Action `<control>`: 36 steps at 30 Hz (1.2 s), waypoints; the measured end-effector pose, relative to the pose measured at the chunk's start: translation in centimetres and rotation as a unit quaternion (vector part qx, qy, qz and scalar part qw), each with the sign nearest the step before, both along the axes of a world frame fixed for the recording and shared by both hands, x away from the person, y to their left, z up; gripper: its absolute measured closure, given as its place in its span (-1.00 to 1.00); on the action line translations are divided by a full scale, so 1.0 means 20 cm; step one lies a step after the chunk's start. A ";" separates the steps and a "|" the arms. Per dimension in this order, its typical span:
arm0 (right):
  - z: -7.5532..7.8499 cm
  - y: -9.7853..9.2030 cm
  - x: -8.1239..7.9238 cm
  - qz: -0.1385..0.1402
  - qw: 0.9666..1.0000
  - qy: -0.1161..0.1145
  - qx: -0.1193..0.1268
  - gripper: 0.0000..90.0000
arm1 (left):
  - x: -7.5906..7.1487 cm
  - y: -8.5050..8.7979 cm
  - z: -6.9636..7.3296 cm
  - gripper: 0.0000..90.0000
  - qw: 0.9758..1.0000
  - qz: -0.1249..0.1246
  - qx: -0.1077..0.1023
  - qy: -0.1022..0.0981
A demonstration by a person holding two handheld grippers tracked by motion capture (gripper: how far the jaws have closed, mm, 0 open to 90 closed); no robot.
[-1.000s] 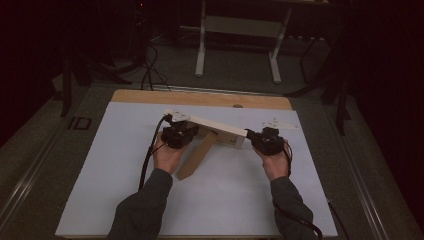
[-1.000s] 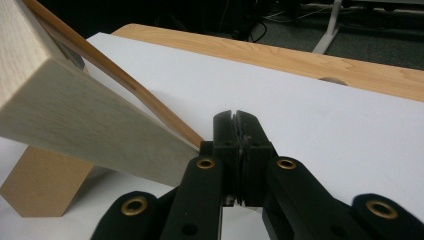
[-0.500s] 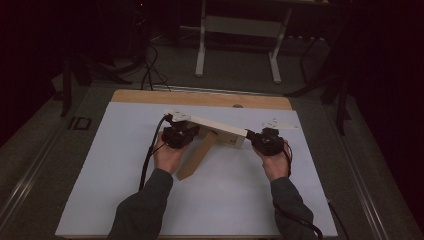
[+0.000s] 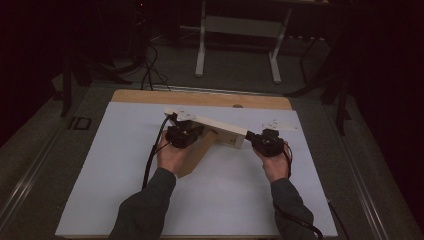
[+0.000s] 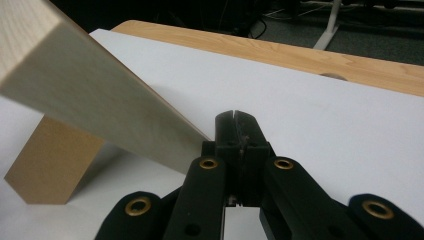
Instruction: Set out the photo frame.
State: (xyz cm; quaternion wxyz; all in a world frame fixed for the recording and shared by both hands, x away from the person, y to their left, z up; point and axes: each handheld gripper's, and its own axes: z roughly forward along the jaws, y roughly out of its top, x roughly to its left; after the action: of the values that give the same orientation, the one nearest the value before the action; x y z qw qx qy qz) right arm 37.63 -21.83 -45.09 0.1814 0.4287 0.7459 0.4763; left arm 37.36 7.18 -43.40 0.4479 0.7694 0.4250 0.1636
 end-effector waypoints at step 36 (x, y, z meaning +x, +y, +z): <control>0.02 0.06 0.04 0.021 1.000 0.006 0.005 1.00 | 0.01 0.03 0.03 1.00 1.000 0.001 0.001 -0.001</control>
State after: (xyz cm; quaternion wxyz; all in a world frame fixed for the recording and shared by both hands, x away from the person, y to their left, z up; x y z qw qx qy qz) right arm 38.44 -20.63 -44.68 0.1649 0.4171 0.7534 0.4809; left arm 37.49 7.84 -42.90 0.4478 0.7692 0.4248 0.1651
